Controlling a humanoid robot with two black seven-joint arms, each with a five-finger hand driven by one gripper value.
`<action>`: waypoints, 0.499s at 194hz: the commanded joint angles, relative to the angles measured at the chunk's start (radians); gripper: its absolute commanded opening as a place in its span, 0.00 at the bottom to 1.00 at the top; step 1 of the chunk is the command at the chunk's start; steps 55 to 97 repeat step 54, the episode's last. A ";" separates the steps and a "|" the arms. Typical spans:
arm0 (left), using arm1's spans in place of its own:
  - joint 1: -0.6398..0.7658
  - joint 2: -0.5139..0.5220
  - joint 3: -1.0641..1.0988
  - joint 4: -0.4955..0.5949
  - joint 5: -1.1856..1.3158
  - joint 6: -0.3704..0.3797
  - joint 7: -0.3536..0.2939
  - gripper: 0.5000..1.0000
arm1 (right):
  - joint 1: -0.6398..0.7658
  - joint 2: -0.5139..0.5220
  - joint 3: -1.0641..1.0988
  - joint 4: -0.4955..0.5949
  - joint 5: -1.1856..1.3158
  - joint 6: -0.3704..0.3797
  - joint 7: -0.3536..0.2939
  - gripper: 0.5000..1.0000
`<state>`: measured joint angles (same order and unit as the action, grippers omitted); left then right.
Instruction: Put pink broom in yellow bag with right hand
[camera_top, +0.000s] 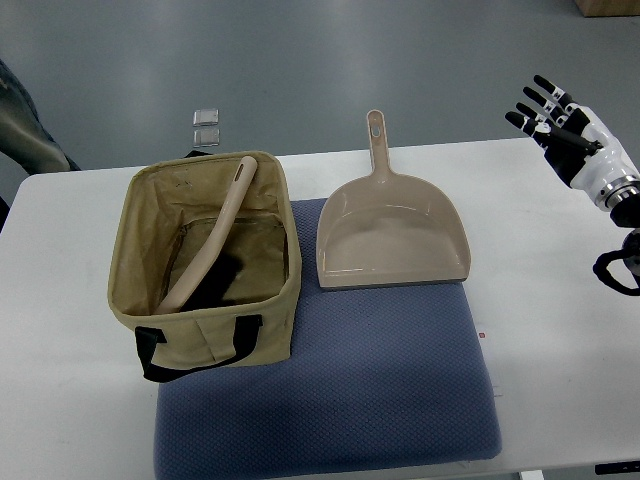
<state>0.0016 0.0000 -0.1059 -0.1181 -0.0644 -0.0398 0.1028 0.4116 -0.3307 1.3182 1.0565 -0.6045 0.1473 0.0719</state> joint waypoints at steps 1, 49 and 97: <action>0.000 0.000 0.000 0.000 0.000 0.000 0.000 1.00 | -0.013 0.019 0.003 0.000 0.000 0.000 0.000 0.85; 0.000 0.000 0.000 0.000 0.000 0.000 0.000 1.00 | -0.037 0.067 0.006 -0.001 -0.003 0.005 0.000 0.85; 0.000 0.000 0.000 0.000 0.000 0.000 0.000 1.00 | -0.040 0.070 0.006 0.000 -0.006 0.006 -0.001 0.85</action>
